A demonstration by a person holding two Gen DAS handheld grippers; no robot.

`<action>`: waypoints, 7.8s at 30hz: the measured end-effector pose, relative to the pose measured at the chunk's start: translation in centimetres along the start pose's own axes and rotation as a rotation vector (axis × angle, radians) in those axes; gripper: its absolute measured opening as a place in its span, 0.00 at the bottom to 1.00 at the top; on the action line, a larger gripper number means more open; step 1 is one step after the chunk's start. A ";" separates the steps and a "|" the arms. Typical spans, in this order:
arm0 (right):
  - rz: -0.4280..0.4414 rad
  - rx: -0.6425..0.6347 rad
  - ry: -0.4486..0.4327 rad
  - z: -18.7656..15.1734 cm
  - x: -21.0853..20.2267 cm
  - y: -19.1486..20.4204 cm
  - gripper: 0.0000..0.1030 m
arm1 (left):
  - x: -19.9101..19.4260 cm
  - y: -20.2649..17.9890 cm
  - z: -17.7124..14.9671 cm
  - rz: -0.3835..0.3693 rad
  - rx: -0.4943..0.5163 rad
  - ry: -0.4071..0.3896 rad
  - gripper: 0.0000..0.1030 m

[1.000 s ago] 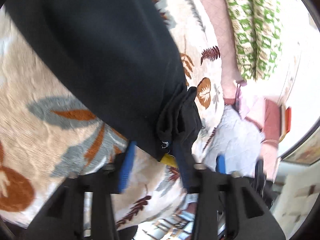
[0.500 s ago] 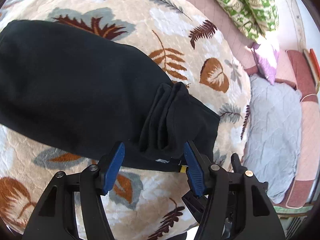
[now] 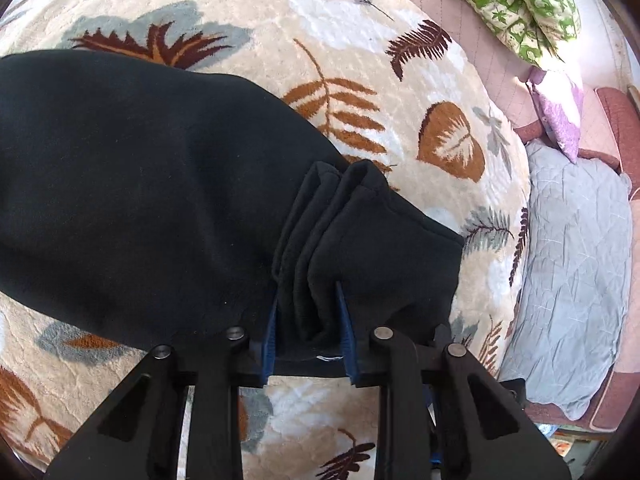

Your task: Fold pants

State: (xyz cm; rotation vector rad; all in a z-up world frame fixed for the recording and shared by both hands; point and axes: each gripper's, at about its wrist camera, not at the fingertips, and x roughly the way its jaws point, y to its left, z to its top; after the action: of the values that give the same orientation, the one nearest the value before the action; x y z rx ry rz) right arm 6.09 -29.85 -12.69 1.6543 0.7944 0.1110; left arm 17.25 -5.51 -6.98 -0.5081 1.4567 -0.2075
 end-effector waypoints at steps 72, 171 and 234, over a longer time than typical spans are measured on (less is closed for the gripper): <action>-0.575 -1.764 0.310 -29.3 25.6 8.4 0.34 | -13.8 26.1 7.4 -0.086 -0.110 -0.157 0.44; -0.173 -0.877 0.135 -0.9 -1.5 6.3 0.57 | -4.4 -10.0 2.9 0.251 0.440 -0.145 0.18; -0.111 -0.744 0.147 0.4 -2.3 5.0 0.22 | 5.7 -16.6 -1.0 0.347 0.479 0.172 0.20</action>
State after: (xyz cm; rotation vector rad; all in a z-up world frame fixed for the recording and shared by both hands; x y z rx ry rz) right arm 6.71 -31.56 -7.54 0.9038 0.8222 0.4029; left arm 19.78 -22.78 -4.63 0.1556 1.5715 -0.3165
